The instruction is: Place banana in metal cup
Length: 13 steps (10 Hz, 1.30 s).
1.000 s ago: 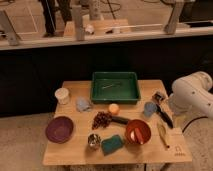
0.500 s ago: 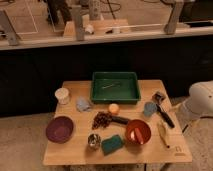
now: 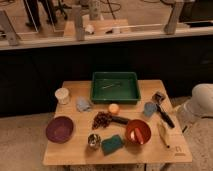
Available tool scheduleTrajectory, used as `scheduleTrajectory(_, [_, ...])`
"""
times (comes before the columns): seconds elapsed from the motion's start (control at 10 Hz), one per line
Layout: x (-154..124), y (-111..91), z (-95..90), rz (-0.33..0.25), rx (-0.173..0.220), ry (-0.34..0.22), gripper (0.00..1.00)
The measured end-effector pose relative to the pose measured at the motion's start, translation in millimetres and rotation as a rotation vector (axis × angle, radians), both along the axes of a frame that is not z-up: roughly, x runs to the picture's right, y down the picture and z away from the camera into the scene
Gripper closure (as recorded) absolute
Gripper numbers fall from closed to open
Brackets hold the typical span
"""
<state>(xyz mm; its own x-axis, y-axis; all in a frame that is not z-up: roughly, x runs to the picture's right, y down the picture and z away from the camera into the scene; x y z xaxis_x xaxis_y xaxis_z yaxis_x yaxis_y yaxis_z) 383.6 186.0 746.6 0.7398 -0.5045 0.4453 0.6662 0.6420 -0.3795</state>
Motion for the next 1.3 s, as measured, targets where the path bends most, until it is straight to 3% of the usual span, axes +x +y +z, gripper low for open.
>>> scheduleTrajectory(0.6, [-19.4,35.5,14.9,-0.042,-0.021,-0.090,0.20])
scheduleTrajectory(1.3, [-36.3,61.6,34.2,-0.072,-0.024,-0.108,0.20])
